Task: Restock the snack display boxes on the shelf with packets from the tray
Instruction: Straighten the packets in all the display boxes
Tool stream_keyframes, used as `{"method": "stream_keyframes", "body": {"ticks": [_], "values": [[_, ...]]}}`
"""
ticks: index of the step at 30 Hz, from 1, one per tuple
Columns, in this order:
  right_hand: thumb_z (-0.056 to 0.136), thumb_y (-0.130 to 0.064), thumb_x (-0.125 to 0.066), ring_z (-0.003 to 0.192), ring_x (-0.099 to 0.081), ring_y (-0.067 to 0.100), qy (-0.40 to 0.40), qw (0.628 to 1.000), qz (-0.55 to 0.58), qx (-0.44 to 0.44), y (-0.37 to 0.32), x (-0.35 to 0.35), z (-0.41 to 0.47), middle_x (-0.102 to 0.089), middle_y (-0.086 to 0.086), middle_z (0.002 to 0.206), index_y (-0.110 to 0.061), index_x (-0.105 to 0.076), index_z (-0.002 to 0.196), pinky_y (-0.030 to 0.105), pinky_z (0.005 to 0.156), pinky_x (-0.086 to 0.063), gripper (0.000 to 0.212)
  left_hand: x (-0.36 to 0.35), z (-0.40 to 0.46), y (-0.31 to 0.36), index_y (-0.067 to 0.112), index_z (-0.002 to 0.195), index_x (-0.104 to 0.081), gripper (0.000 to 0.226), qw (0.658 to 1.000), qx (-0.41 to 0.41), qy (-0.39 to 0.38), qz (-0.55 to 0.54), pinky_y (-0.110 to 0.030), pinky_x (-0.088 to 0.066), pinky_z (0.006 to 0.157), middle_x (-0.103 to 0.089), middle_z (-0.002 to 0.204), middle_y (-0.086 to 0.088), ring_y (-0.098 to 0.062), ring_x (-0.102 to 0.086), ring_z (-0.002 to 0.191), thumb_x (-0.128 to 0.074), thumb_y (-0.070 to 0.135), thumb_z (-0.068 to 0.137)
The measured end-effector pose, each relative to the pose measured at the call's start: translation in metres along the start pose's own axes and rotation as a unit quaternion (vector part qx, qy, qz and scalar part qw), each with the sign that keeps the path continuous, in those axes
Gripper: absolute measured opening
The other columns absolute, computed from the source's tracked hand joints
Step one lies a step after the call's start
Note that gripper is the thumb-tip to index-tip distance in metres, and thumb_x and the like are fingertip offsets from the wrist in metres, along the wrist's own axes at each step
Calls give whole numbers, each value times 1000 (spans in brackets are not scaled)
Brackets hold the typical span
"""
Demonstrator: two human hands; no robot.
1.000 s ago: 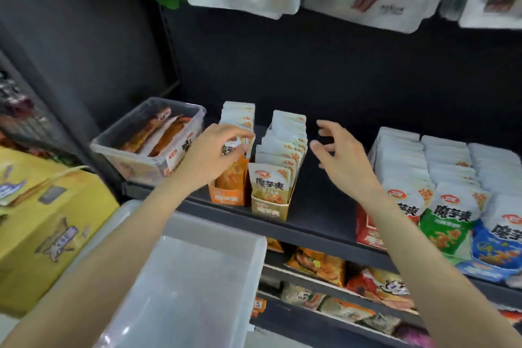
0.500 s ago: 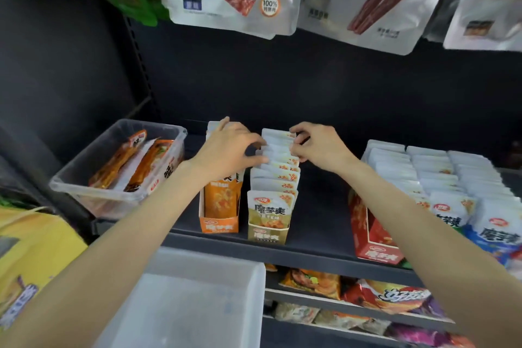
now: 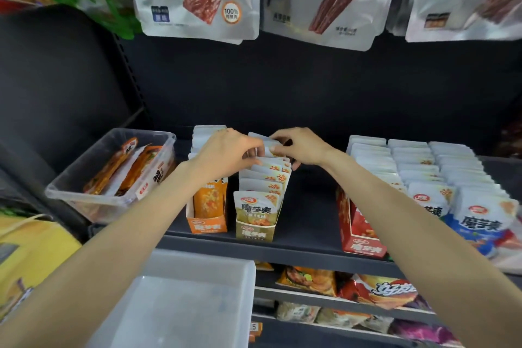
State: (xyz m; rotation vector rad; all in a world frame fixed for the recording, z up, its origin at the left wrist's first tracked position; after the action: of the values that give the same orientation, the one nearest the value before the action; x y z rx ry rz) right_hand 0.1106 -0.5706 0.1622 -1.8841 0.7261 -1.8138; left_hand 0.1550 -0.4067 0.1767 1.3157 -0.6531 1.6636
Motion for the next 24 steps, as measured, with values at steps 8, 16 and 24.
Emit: {"method": "stream_keyframes", "body": {"ticks": [8,16,24], "values": [[91,-17,-60,85,-62,12,57,989,-132,45,-17,12,-8,-69,4,99,-10,-72,101,24,74,-49,17,-17,-8,11,13,91,-66,13,992,35,116,-33,-31,-52,63,-70,80,0,-15,-65,71,-67,25,86],[95,-25,-55,96,-59,13,94,992,-63,-47,11,17,-41,-65,3,114,-17,-64,119,23,77,-43,27,-41,-12,37,20,86,-68,3,922,131,101,-351,-16,-46,79,-65,91,11,-1,-60,87,-66,17,87],[102,-31,-40,118,-47,7,165,900,385,-122,7,-36,-73,-40,-2,148,-24,-20,151,22,93,-38,54,-51,-8,46,27,132,-48,36,645,324,94,-686,-29,-44,98,-52,137,-1,-13,-53,121,-41,40,99]]}}
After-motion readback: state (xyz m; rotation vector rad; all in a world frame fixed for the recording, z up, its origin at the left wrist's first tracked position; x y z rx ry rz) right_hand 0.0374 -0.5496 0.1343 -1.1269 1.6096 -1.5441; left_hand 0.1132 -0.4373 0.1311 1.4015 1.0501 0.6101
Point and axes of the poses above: each hand's wrist, its own z-axis towards the middle knuckle, its own x-axis out of the back of the hand, y = z × x, the point moved 3 cm from there along z, towards the middle knuckle
